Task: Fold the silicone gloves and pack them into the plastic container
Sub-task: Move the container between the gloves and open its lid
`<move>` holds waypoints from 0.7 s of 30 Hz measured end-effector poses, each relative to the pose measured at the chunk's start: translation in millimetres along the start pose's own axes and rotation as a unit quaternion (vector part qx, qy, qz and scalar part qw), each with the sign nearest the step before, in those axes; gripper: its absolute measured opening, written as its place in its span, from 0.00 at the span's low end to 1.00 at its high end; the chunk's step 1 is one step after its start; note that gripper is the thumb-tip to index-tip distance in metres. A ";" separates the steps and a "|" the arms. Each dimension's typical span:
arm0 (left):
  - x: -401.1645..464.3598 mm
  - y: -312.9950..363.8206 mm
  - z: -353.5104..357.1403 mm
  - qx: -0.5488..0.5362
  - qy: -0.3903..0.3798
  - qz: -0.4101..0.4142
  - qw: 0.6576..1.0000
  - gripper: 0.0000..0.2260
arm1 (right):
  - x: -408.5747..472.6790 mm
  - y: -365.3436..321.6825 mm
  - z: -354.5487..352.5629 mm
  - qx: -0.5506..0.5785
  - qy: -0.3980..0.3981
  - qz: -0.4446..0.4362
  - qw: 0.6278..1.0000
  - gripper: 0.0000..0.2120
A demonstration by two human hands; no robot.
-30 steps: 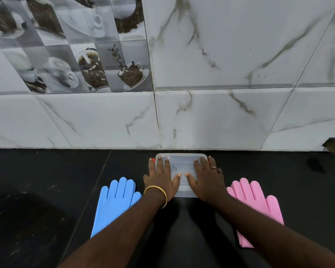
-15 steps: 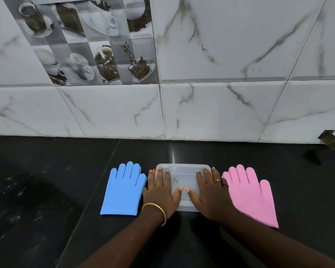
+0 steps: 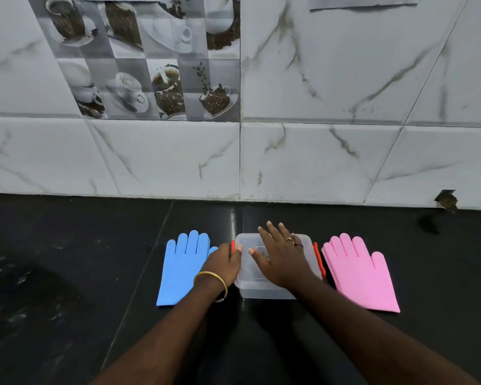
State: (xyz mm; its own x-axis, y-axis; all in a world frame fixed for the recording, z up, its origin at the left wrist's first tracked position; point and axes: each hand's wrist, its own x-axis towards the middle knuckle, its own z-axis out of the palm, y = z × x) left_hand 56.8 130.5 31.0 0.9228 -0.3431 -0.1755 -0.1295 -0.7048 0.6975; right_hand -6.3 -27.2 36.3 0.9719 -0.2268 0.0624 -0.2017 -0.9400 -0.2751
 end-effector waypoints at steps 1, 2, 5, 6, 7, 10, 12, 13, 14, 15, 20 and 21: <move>0.6 2.4 2.1 0.017 0.002 0.001 1.000 0.21 | 1.5 1.3 2.1 0.003 -0.008 -0.002 1.000 0.33; 0.5 4.1 5.4 0.034 0.005 0.001 0.999 0.22 | 1.1 3.3 5.5 0.006 -0.017 -0.003 1.000 0.33; 5.1 -11.8 0.8 0.073 0.003 0.015 0.997 0.23 | 1.6 -11.7 18.1 -0.010 -0.032 0.000 0.999 0.32; 6.2 -11.0 5.0 0.086 0.001 0.018 0.996 0.24 | 0.2 -9.0 19.2 -0.015 -0.032 0.003 0.999 0.32; 5.9 -10.5 7.4 0.094 0.001 0.019 0.995 0.24 | -0.6 -7.0 20.8 -0.024 -0.032 0.005 0.999 0.32; 6.6 -10.2 13.0 0.120 0.010 0.014 0.993 0.25 | -2.6 -6.1 25.5 -0.041 -0.041 0.000 0.998 0.31; 8.2 -9.9 15.0 0.143 0.026 0.010 0.989 0.24 | -2.0 -4.2 26.4 -0.051 -0.047 -0.003 0.998 0.31; 9.9 -9.6 15.3 0.153 0.032 0.014 0.988 0.22 | -0.1 -3.1 26.1 -0.057 -0.049 -0.004 0.997 0.30; 11.5 -10.4 15.7 0.168 0.033 0.022 0.985 0.20 | 0.9 -2.7 26.0 -0.062 -0.053 -0.006 0.997 0.30; 13.4 -11.0 15.4 0.186 0.032 0.031 0.982 0.18 | 2.0 -2.6 25.8 -0.066 -0.056 -0.007 0.996 0.30; 13.8 -12.8 15.6 0.177 0.026 0.025 0.984 0.15 | 1.6 -2.1 26.5 -0.068 -0.068 -0.010 0.995 0.30; 14.1 -13.5 15.7 0.170 0.028 0.026 0.985 0.15 | 1.9 -1.1 26.4 -0.070 -0.070 -0.011 0.995 0.30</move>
State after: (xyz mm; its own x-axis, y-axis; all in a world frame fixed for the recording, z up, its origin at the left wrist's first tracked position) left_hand 65.9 125.4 8.2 0.9286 -0.3569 -0.1011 -0.2830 -0.8577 0.4292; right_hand -1.0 -19.8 11.3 0.9816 -0.1779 -0.0695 -0.1861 -0.9727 -0.1389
